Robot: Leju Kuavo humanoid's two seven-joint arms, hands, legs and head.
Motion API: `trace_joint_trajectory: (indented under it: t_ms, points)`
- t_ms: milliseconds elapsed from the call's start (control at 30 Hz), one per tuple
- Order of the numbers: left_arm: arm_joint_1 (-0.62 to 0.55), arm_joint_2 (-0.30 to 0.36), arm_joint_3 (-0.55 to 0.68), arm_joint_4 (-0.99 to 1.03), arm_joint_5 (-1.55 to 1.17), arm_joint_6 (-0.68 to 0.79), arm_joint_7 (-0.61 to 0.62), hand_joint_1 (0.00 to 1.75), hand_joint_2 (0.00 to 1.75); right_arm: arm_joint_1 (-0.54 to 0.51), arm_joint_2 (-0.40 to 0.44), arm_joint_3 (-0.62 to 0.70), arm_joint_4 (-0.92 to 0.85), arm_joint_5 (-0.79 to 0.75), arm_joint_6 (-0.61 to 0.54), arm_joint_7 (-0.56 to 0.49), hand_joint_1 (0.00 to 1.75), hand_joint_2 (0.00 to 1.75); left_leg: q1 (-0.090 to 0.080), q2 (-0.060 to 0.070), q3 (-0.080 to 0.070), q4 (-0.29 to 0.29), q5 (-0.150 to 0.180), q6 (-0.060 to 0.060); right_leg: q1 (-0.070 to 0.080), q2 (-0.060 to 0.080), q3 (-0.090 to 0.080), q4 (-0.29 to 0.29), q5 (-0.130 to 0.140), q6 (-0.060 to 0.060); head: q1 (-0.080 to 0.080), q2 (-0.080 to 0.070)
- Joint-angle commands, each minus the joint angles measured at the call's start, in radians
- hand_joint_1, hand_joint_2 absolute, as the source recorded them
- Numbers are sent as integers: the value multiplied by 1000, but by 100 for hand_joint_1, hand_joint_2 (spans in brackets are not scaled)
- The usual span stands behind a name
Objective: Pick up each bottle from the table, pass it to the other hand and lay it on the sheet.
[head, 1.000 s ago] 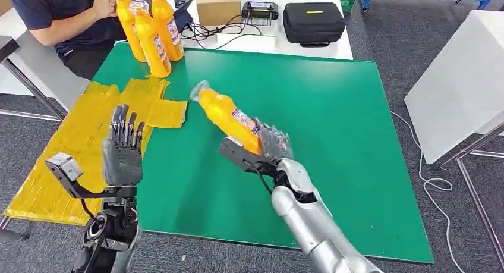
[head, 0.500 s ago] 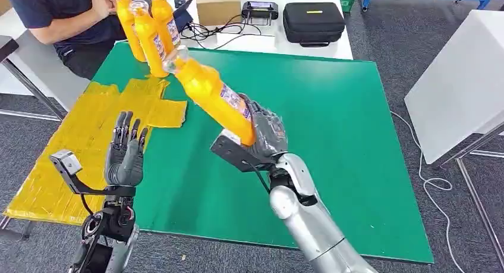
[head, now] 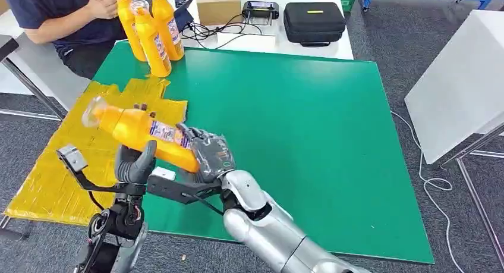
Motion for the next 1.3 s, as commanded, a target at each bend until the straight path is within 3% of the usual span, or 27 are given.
trace_joint_trajectory:
  t_ms: [33, 700, 833, 1033, 1233, 1300]
  points:
    - [-9, -7, -79, -58, 13, 9, 10, 0, 175, -49, -8, 115, 113, 23, 20, 2, 175, 175, 1, -1, 3, -1, -1, -1, 1, 1, 4, -2, -1, -1, 0, 0]
    - [-48, -20, -51, -15, 46, 52, 5, 0, 175, -46, -8, 198, 66, 31, 18, 35, 175, 175, 1, -2, 1, 0, 0, -1, 1, -1, 1, -1, -1, -1, 0, 0]
    - [-48, -20, -51, -15, 46, 52, 5, 0, 175, -46, -8, 198, 66, 31, 18, 35, 175, 175, 2, -3, 6, 0, -2, -3, 2, 0, 8, -2, -3, -2, 0, 0]
    - [-55, -27, 6, 2, 30, 86, -19, 0, 175, 22, -8, 210, -3, 160, 55, 11, 175, 175, 2, -3, 4, -1, -1, -2, 1, -1, 5, -2, -2, -1, 0, 0]
    - [-49, -50, 28, 2, 19, 75, -24, 2, 175, 29, -8, 218, 5, 154, 96, 20, 175, 175, 2, -2, 4, -1, -1, -2, 1, -1, 5, -3, -2, -1, 0, 0]
    - [-51, -54, 36, 1, 12, 85, -35, 171, 175, 27, -8, 219, 10, 145, 97, 26, 175, 175, 2, -3, 5, -1, -1, -2, 1, -1, 6, -3, -2, -1, 0, 0]
